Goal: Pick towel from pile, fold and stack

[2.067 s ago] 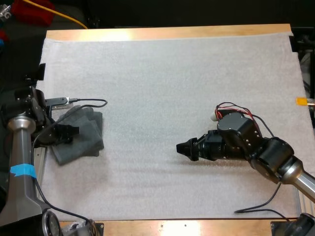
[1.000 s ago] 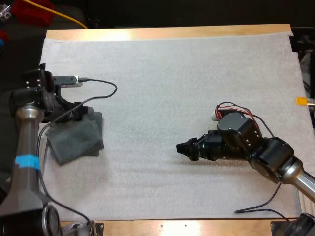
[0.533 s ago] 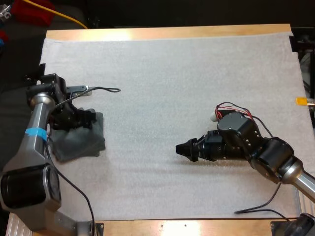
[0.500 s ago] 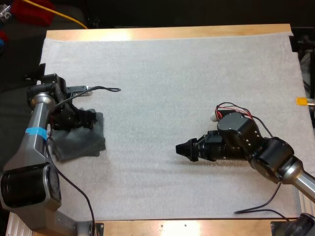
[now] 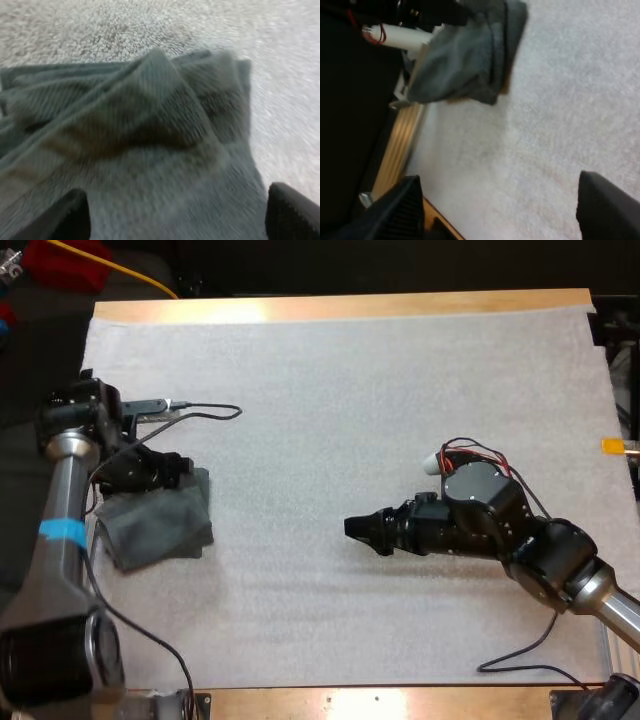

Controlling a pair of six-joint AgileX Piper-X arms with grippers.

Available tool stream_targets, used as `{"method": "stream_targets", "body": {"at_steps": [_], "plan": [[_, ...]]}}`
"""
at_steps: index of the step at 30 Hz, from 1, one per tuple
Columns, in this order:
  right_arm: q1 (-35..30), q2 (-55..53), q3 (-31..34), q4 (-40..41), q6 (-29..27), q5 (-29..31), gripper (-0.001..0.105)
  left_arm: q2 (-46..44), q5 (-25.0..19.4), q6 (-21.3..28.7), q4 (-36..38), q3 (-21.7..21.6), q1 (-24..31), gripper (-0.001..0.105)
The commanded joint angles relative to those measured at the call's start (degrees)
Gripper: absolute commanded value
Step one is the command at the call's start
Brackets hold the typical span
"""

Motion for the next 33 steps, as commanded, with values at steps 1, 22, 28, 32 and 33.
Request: {"method": "stream_targets", "body": {"at_steps": [1,22,28,32,33], "plan": [[0.03,-0.51,-0.35,-1.69,0.09,-0.56,0.063,-2.03,0.34,-0.54,1.51,-0.46,-0.20,0.070],[0.03,-0.51,-0.35,-4.39,1.52,-0.78,0.063,-6.38,-3.18,-1.37,-3.80,16.45,-0.20,0.070],[0.03,-0.51,-0.35,-3.51,1.52,-0.78,0.063,-3.50,-2.24,-1.37,-4.70,16.80,-0.20,0.070],[0.03,-0.51,-0.35,-3.51,1.52,-0.78,0.063,-3.77,2.54,-1.37,-3.32,16.12,-0.20,0.070],[0.03,-0.51,-0.35,-3.51,1.52,-0.78,0.063,-4.17,4.25,-1.37,-2.44,15.40,-0.20,0.070]]}}
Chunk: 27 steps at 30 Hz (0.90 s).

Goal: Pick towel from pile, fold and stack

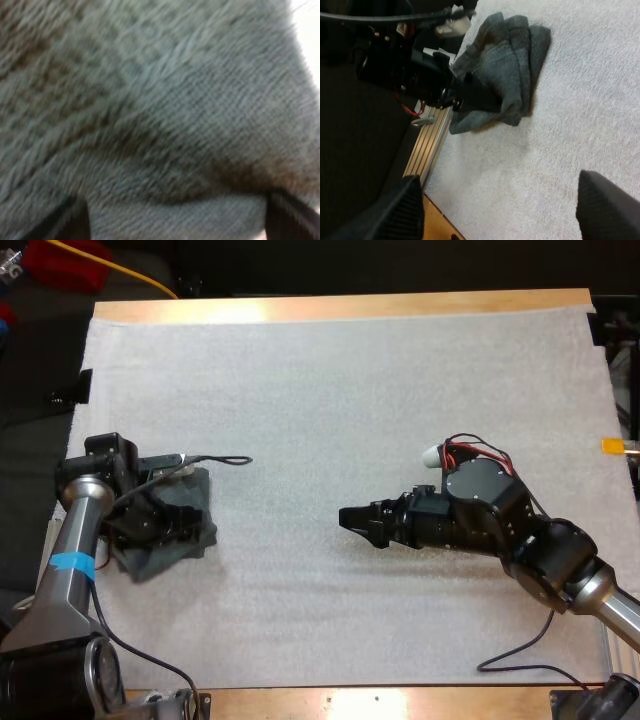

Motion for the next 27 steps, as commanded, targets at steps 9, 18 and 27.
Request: {"method": "stream_targets", "body": {"at_steps": [9,18,27], "plan": [[0.03,-0.51,-0.35,-0.05,-1.30,0.69,0.063,-8.69,7.49,-0.08,6.65,-6.34,-0.20,0.070],[-5.78,-0.51,-0.35,5.04,-4.30,11.83,0.063,-20.60,18.12,-0.08,6.86,-6.38,-0.77,0.070],[-19.86,-0.51,-0.35,20.69,-13.54,11.86,0.063,-27.79,17.46,-0.63,6.51,-6.38,-6.70,0.070]]}}
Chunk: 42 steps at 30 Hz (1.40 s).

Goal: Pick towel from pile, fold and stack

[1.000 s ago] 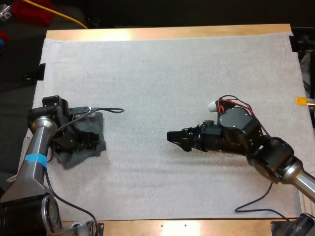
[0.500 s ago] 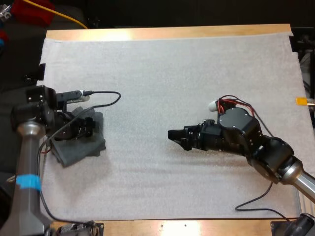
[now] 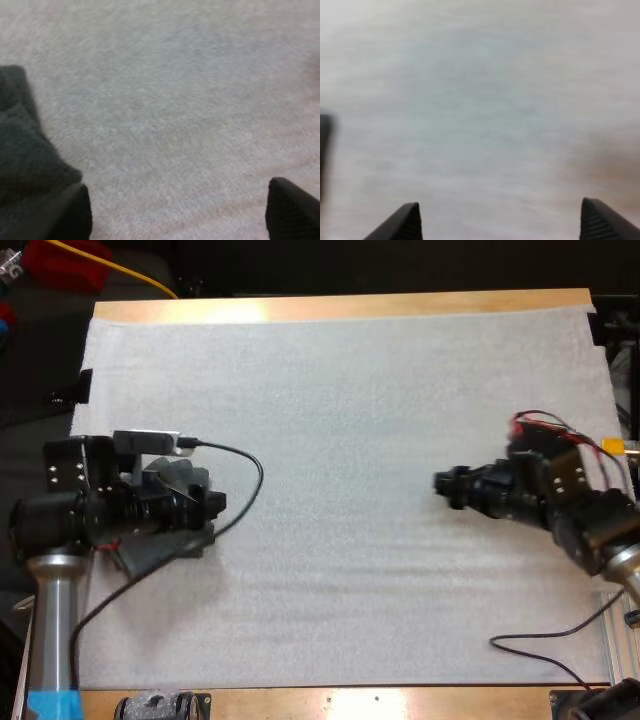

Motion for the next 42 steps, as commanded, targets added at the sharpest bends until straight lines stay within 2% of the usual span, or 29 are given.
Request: {"method": "stream_targets", "body": {"at_steps": [1,4,7,10,16,25,32,36,42], "plan": [[-1.71,-0.51,-0.35,2.97,-2.55,0.05,0.063,-1.31,-0.36,-0.65,-0.42,-0.25,-0.87,0.070],[-5.25,-0.53,-0.35,7.43,-6.09,2.69,0.063,-3.37,-2.40,-1.86,-0.40,-0.25,-1.36,0.070],[-7.83,-0.58,-0.35,11.26,-8.42,7.05,0.063,-5.52,-8.48,-3.02,-0.40,-0.25,-1.77,0.070],[-10.33,-1.03,-0.35,14.81,-10.20,10.39,0.063,-7.66,-12.62,-3.30,-0.40,-0.25,-2.03,0.070],[-13.49,-3.91,-0.35,18.72,-12.36,15.57,0.063,-10.60,-17.49,-3.11,-0.40,-0.25,-6.05,0.070],[-17.85,-12.92,-0.35,19.95,-18.88,19.60,0.063,-15.78,-18.21,-3.11,-0.40,-0.25,-6.90,0.070],[-21.18,-18.91,1.09,20.11,-19.43,19.56,0.063,-21.00,-18.21,-3.11,0.55,-0.25,-6.90,0.070],[-21.19,-23.64,3.96,20.37,-19.47,19.44,0.063,-25.54,-18.27,-3.11,1.65,-0.25,-6.90,0.070],[-21.19,-33.41,11.21,20.37,-20.04,19.56,0.063,-33.24,-22.56,-2.63,1.82,-0.25,-6.90,0.070]]}}
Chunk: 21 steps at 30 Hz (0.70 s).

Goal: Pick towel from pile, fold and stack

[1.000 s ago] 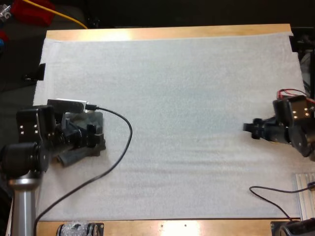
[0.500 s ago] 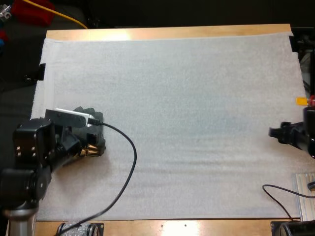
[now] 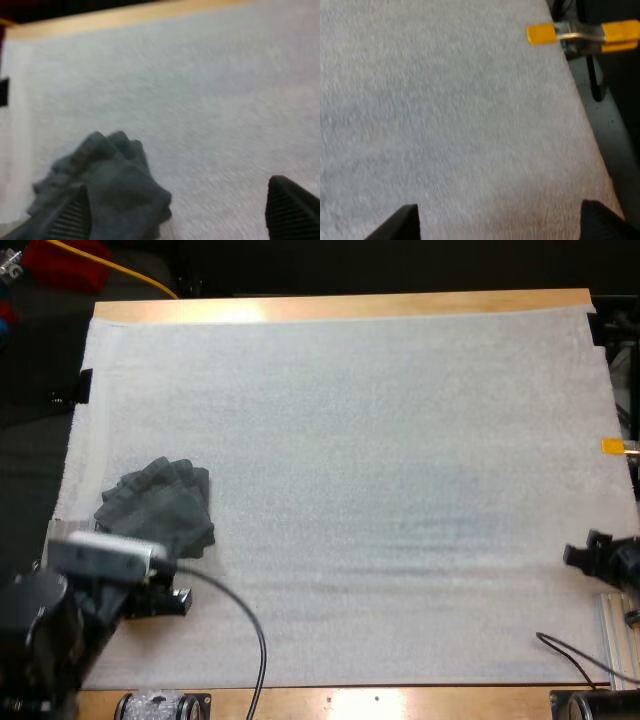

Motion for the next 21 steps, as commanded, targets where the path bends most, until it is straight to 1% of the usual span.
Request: {"method": "stream_targets", "body": {"at_steps": [1,5,7,10,17,21], "plan": [[-0.26,-2.08,1.47,0.49,-0.70,0.21,0.063,-1.52,-1.05,0.03,0.06,-0.25,-0.24,0.070],[-0.26,-8.41,6.46,0.52,-0.70,0.21,0.063,-5.64,-1.05,0.03,1.02,0.17,-0.24,0.070],[-0.26,-12.73,9.15,1.02,-0.70,0.21,0.063,-8.04,-1.05,0.03,1.87,0.83,-0.24,0.070],[-0.26,-17.64,11.38,1.76,-0.68,0.21,0.063,-11.44,-0.79,0.03,2.68,2.42,-0.24,0.070],[-0.26,-27.37,12.46,1.74,-0.30,-0.09,0.063,-19.04,0.32,0.03,2.87,7.14,-0.24,0.070],[-0.26,-32.27,12.46,1.75,1.36,-0.23,0.063,-23.23,0.32,0.03,2.87,9.33,-0.24,0.070]]}}
